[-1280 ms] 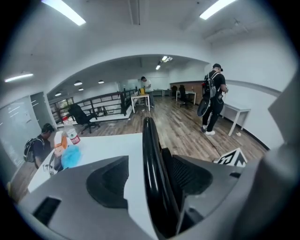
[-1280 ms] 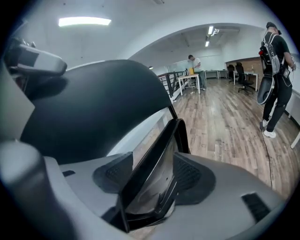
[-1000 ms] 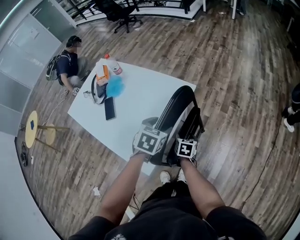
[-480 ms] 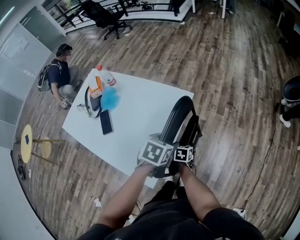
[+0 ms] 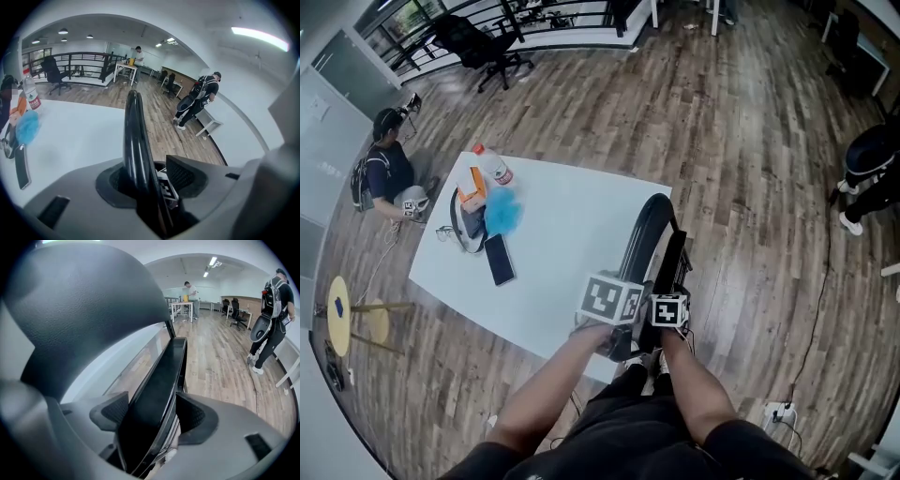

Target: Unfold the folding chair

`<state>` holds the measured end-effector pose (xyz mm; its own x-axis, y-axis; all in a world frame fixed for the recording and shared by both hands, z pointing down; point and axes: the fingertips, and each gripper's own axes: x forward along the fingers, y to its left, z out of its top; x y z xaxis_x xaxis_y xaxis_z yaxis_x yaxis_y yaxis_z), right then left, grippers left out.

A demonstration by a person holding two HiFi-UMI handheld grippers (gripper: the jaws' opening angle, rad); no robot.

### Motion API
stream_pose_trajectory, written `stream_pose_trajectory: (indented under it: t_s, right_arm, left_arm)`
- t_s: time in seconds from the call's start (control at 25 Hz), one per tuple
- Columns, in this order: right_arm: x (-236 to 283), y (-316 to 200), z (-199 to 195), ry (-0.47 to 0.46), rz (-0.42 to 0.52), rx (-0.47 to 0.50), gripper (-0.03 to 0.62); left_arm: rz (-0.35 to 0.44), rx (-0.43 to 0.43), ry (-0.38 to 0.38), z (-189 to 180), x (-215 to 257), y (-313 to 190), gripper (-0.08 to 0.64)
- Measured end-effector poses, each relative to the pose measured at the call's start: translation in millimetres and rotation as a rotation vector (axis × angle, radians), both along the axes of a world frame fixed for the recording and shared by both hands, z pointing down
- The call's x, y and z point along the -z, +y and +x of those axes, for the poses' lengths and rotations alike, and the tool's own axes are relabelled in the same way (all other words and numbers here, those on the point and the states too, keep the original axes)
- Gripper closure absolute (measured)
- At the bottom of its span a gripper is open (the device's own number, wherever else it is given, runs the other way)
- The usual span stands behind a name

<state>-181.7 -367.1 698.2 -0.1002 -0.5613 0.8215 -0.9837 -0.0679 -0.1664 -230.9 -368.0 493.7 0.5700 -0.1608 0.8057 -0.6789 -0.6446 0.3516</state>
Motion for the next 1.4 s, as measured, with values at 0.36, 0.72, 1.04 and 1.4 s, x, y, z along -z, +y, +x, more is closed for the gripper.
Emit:
stream_pose_trajectory:
  t_s: [0.36,0.72,1.04,1.4]
  right_arm:
    - [3,35,45,-0.123,0.035,-0.012,0.274]
    - [-6,95,154,-0.267,0.096,-0.050,0.273]
    - [-30,137,246,-0.770,0.176,-0.248,0.186]
    - [-61,166,302,-0.893,0.215,-0.216,0.183]
  left_arm:
    - [-0.016,-0.030,0.012,35,8,28,0.364]
    - [0.055,-0.015,-0.120,76,-2,50,0.364]
    - [0.016,-0.025,-0.162,101,-34,68,0.364]
    - [0.000,-0.034,-0.223,111,-63,75,0.364]
